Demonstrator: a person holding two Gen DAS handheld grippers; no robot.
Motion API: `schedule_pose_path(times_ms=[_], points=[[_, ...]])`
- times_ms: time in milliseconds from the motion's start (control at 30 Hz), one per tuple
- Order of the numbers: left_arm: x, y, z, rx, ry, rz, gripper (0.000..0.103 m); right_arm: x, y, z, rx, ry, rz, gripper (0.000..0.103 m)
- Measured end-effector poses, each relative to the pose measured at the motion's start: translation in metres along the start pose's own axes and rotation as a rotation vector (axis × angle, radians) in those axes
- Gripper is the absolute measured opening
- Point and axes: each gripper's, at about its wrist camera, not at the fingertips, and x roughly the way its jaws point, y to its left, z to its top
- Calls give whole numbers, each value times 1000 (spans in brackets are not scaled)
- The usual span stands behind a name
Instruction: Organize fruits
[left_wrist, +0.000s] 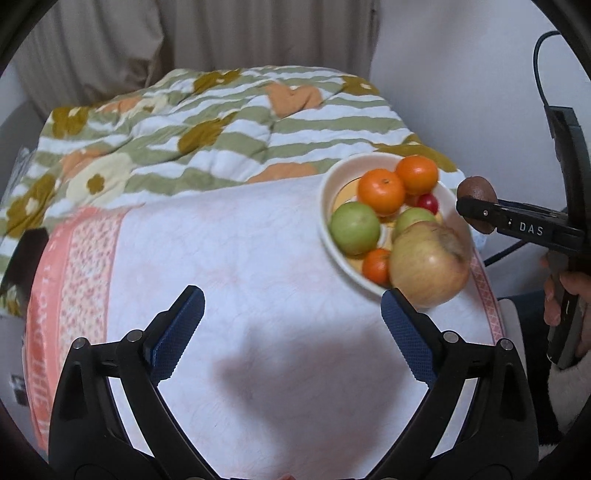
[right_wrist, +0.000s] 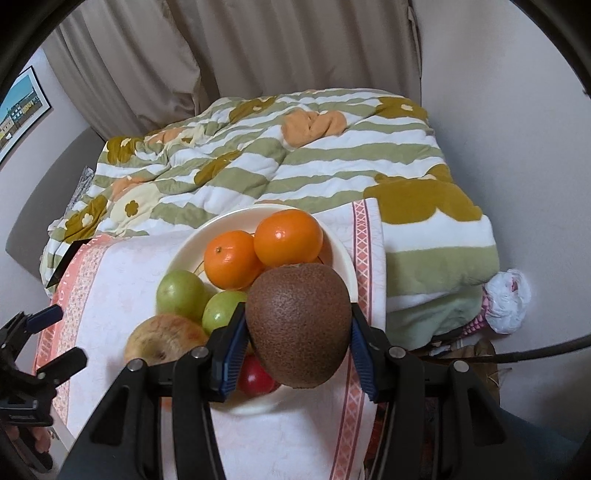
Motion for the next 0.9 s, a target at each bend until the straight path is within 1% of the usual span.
schedule_pose_path(times_ms=[233,333,367,433,467,500,633,733,900], points=[[3,13,-11,-35,25,15,103,21,2,3,-11,31,-25,47],[1,17,-12,-37,24,18,103,24,0,1,8,35,-20,48],[0,18,-13,-35,23,22,103,25,-1,1,15,34,-17,50],[-3,21,-15,-35,22,25,103,21,-1,1,22,10,-15,72],[-5,23,-17,-37,19,24,103,18,-1,2,22,-5,-14,91],[-8,25,-18,-39,18,23,103,13,0,3,21,-25,-14,97],[-19,34,-22,-43,8,21,103,-8,9,4,16,-82,-55,97],[-34,41,-24,-42,-12,25,103,-25,20,2,15,-104,-72,97],[-75,59,-27,-33,-68,38,103,-67,55,-9,-5,-148,-89,97]])
